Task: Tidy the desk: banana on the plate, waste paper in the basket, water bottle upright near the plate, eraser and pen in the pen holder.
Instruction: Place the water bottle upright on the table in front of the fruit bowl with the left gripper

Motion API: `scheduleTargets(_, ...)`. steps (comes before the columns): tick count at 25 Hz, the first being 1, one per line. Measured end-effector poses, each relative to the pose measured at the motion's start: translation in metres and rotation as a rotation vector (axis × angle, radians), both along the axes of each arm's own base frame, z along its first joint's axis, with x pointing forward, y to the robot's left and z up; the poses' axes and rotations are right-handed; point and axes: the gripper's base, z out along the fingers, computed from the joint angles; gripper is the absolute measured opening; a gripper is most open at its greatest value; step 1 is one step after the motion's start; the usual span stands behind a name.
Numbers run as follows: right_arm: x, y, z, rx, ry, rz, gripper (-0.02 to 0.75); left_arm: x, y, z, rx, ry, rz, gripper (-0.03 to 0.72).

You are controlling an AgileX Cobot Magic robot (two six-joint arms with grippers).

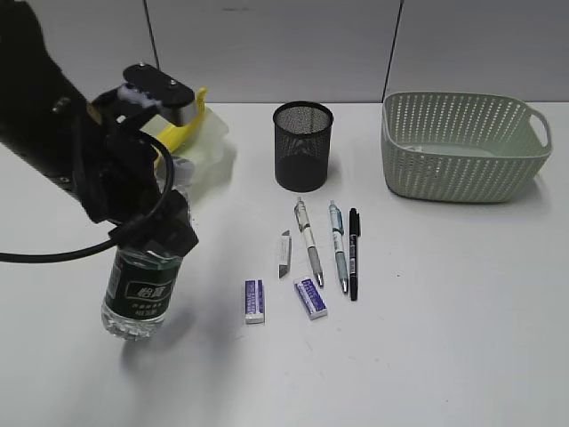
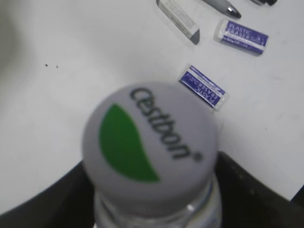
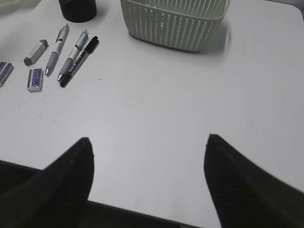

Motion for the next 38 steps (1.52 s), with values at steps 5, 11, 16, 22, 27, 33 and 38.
scheduleTargets(5, 0.000, 0.000, 0.000, 0.001, 0.000, 0.000, 0.569, -0.014, 0.021, -0.002, -0.108, -0.168, 0.107, 0.499)
scheduleTargets(11, 0.000, 0.000, 0.000, 0.001, 0.000, 0.000, 0.568, -0.028, 0.041, -0.034, -0.213, -0.344, 0.266, 0.499)
scheduleTargets(16, 0.000, 0.000, 0.000, 0.000, 0.000, 0.000, 0.567, -0.025, 0.045, -0.034, -0.246, -0.435, 0.308, 0.499)
scheduleTargets(22, 0.000, 0.000, 0.000, 0.000, 0.000, 0.000, 0.567, -0.011, 0.071, -0.032, -0.237, -0.488, 0.417, 0.499)
scheduleTargets(27, 0.000, 0.000, 0.000, 0.000, 0.000, 0.000, 0.567, -0.004, 0.084, -0.033, -0.223, -0.500, 0.472, 0.499)
scheduleTargets(33, 0.000, 0.000, 0.000, 0.000, 0.000, 0.000, 0.567, 0.004, 0.080, -0.046, -0.220, -0.442, 0.504, 0.499)
scheduleTargets(38, 0.000, 0.000, 0.000, 0.000, 0.000, 0.000, 0.566, 0.015, 0.076, -0.046, -0.227, -0.436, 0.512, 0.499)
